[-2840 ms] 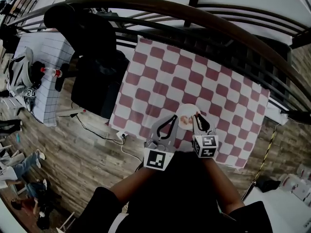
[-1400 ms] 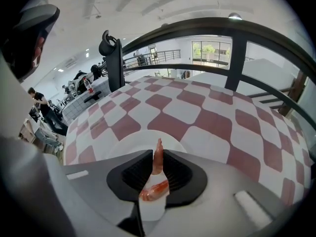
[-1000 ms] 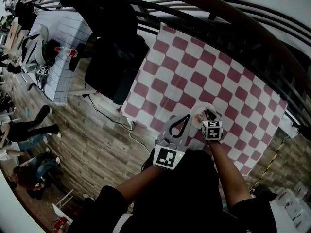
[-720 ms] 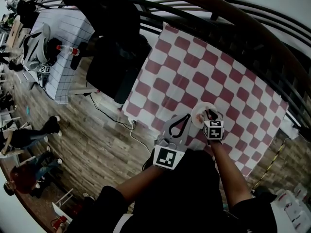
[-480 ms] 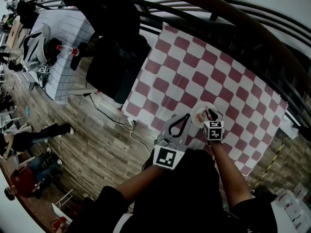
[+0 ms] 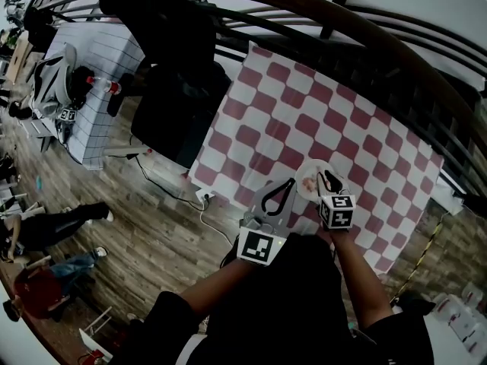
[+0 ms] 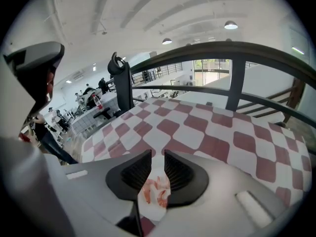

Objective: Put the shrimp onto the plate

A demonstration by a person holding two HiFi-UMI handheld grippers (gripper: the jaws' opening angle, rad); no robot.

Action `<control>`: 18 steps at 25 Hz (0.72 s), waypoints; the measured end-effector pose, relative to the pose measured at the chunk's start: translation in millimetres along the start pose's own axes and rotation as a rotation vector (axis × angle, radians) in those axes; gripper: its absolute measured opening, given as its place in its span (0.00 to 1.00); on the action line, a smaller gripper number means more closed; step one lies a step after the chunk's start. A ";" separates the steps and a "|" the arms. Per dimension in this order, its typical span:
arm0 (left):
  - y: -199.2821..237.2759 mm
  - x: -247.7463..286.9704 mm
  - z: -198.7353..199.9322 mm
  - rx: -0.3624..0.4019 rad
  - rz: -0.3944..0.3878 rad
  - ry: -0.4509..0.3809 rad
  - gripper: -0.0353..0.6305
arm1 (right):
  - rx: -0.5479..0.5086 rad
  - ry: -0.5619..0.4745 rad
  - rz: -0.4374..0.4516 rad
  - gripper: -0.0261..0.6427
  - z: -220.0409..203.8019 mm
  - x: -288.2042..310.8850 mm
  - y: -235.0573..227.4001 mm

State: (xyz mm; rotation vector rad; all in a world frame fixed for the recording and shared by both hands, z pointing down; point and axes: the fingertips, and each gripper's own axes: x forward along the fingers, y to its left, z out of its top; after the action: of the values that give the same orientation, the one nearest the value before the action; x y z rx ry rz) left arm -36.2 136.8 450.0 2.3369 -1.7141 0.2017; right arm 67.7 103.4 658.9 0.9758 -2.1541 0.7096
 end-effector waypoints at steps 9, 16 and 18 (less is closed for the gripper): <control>-7.7 -12.5 11.1 0.015 -0.053 -0.036 0.06 | 0.074 -0.137 -0.063 0.10 24.3 -64.2 0.3; -18.7 -18.3 24.4 0.022 -0.110 -0.061 0.06 | 0.074 -0.289 -0.104 0.04 62.2 -114.0 18.4; -22.7 -20.0 30.4 0.027 -0.128 -0.074 0.06 | 0.071 -0.331 -0.116 0.04 72.2 -129.1 24.5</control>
State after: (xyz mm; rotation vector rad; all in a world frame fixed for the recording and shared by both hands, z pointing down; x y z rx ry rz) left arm -21.6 153.4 413.3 2.4923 -1.5955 0.1176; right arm 88.6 123.6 511.9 1.3226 -2.3409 0.6053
